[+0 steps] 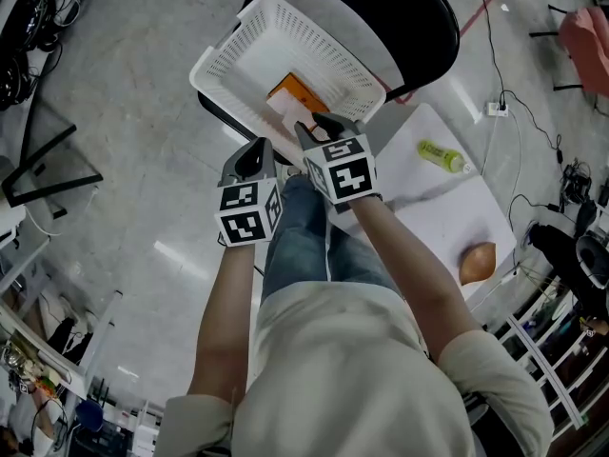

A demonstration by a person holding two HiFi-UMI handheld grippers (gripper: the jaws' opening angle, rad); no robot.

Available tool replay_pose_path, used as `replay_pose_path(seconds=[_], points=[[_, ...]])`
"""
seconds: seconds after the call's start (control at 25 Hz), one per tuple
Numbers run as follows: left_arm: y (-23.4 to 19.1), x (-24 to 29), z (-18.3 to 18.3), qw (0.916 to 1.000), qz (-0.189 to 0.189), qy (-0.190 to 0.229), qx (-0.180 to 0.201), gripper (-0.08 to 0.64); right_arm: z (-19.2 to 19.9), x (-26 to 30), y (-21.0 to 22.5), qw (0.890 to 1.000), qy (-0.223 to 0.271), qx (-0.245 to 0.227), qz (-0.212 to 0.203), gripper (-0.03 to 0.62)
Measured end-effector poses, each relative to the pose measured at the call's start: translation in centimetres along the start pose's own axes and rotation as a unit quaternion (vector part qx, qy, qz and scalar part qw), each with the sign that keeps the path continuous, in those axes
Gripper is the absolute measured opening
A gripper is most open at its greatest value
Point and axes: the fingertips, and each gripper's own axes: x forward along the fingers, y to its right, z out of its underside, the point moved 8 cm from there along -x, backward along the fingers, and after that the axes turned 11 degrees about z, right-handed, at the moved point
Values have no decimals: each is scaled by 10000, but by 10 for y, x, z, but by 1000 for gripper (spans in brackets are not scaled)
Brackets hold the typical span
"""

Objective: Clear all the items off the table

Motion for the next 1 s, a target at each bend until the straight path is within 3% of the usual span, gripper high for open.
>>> replay_pose_path(seconds=[0.52,1.0], points=[[5,-2,0,10000,43,35,49,9,6,-6,0,10000,-3,13,51,127],[15,-9,-4,9998,105,79,136,9,6,-20,5,9995,-8,-8,304,1]])
